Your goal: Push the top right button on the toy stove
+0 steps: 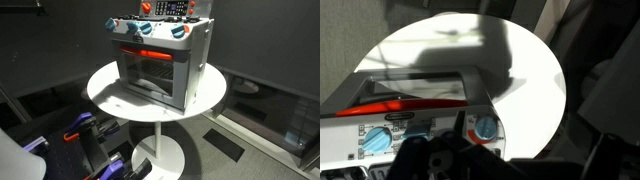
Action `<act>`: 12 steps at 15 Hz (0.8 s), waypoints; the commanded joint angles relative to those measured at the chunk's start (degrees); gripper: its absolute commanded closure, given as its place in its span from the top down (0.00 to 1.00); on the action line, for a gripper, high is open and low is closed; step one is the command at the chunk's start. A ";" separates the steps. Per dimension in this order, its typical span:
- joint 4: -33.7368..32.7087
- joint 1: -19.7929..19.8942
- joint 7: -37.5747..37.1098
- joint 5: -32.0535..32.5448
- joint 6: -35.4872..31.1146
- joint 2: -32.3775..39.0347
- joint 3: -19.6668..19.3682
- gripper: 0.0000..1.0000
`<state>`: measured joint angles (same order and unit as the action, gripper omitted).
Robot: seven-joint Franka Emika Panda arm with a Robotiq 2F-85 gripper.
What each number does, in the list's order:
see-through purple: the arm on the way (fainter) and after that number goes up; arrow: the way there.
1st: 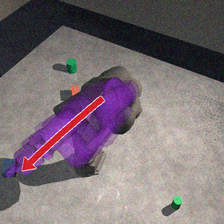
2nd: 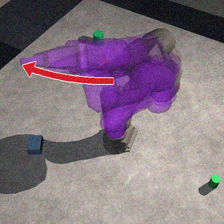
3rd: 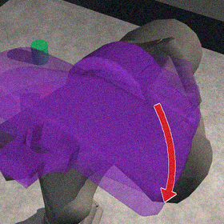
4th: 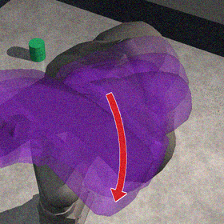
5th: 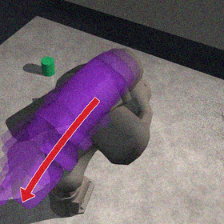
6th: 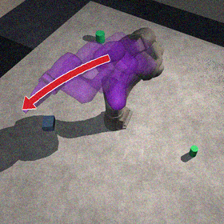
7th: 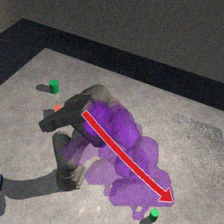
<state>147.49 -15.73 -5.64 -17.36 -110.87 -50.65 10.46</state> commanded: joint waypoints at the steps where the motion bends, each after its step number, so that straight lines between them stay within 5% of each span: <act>1: -0.20 0.63 0.37 -0.38 0.32 -0.03 0.39 1.00; 12: -4.63 2.88 0.34 0.50 -1.49 3.92 -0.13 1.00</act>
<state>146.65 -14.47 -5.59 -17.34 -111.66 -50.04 10.49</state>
